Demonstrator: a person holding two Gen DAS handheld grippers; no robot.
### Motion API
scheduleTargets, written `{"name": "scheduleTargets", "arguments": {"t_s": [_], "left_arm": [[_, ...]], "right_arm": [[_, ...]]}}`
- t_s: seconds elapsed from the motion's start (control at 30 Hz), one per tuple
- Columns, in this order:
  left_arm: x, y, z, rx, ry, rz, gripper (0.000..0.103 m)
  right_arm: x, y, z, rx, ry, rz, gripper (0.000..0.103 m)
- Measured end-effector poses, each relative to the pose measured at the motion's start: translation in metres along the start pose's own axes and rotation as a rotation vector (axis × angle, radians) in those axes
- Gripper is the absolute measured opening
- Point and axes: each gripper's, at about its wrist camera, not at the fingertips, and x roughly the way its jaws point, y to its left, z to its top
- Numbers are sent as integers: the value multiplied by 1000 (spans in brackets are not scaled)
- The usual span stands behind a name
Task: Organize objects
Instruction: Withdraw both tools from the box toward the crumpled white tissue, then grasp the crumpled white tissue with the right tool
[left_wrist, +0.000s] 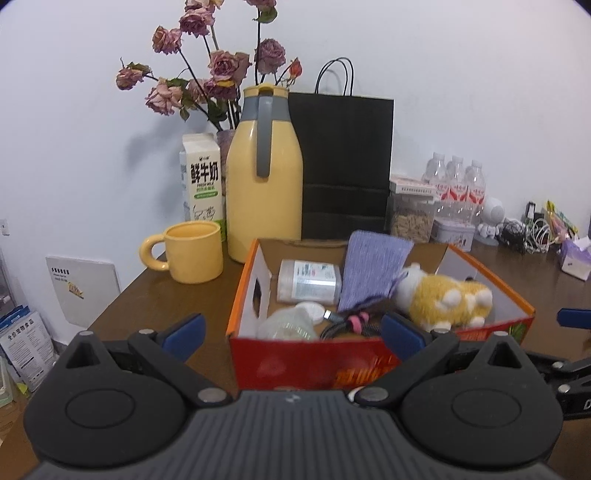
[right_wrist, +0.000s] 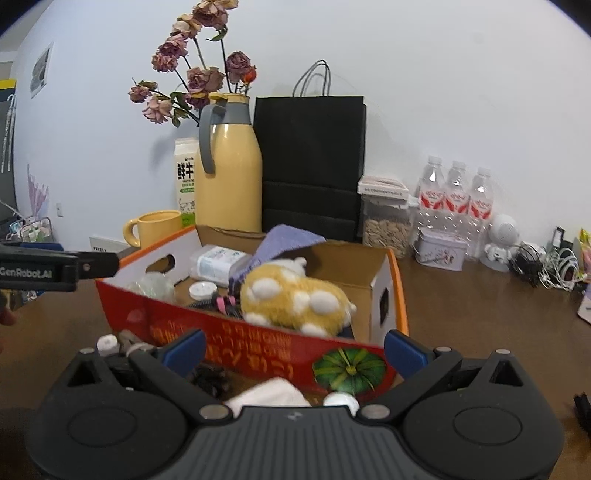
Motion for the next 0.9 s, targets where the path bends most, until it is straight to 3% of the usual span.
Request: {"name": "scheduleTargets", "arguments": {"t_s": [0.43,0.9], "left_arm": [[-2,14,-42,11,102,5,103],[6,19,-58,-21,114,-42,103]], "right_arm": [[-3,2,-46,-33,111,21,103],[36,23,-43,-185,177,112,103]]}}
